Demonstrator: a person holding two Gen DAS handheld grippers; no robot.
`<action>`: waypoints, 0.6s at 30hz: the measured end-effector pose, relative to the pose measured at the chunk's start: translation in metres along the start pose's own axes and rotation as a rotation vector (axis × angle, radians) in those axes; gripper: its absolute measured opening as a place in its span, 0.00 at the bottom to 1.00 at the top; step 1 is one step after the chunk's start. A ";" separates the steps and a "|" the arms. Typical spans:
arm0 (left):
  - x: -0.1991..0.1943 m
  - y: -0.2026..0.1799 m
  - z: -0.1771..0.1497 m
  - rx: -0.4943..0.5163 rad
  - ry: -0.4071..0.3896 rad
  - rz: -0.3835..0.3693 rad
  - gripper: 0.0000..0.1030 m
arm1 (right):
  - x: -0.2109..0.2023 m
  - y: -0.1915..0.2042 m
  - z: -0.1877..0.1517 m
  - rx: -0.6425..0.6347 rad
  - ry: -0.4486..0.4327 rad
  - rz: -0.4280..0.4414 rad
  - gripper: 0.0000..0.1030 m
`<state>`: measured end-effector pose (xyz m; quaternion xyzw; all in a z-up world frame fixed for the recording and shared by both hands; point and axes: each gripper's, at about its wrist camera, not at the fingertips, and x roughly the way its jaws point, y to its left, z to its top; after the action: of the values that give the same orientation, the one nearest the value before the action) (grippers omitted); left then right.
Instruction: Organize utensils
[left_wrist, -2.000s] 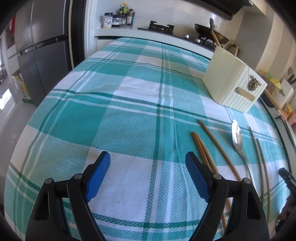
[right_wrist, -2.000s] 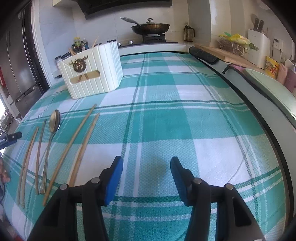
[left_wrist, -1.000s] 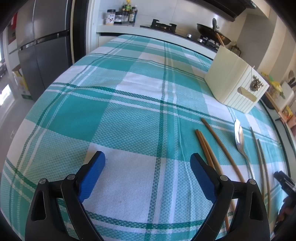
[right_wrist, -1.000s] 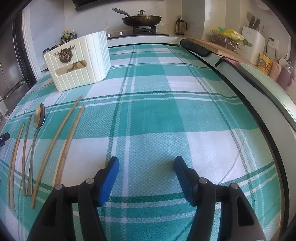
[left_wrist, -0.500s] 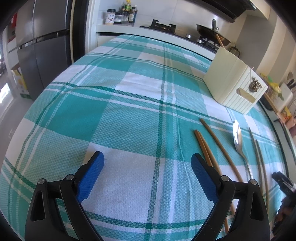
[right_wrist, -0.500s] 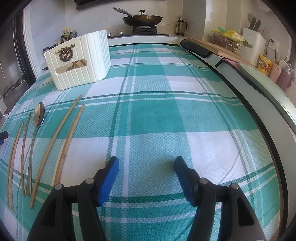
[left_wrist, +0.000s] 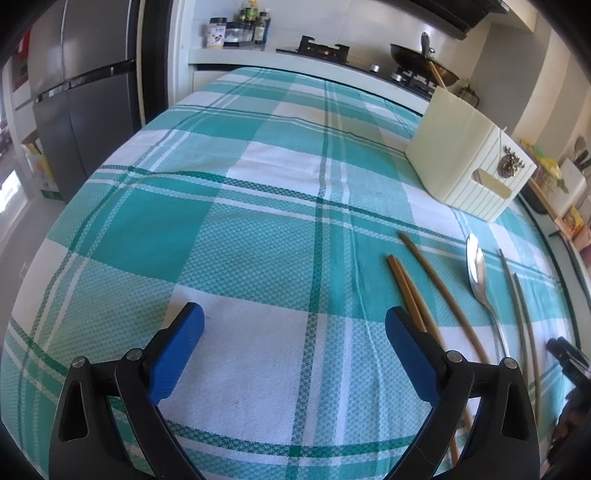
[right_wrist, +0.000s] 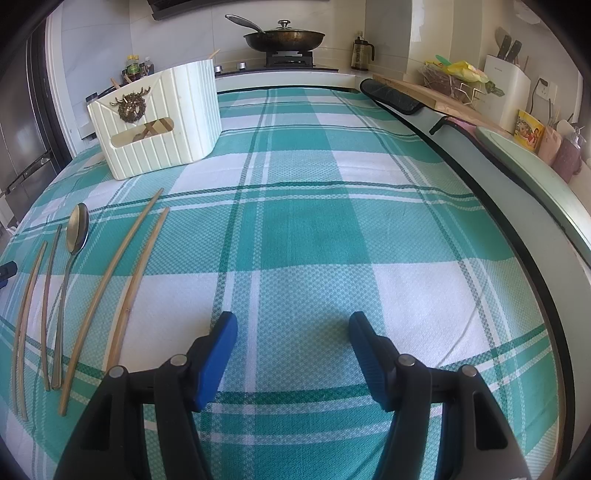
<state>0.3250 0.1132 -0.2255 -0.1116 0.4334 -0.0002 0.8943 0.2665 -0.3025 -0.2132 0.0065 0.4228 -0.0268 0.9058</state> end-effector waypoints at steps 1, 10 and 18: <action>-0.001 0.000 0.000 -0.001 -0.002 -0.002 0.96 | 0.000 0.000 0.000 0.000 0.000 0.000 0.62; -0.029 -0.031 -0.020 -0.060 0.019 -0.128 0.95 | 0.000 0.000 0.000 -0.003 0.001 -0.002 0.62; -0.027 -0.053 -0.036 -0.024 0.056 -0.065 0.95 | 0.000 0.000 0.000 -0.001 0.000 0.000 0.62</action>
<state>0.2854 0.0568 -0.2158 -0.1363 0.4546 -0.0271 0.8798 0.2666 -0.3025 -0.2136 0.0058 0.4228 -0.0266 0.9058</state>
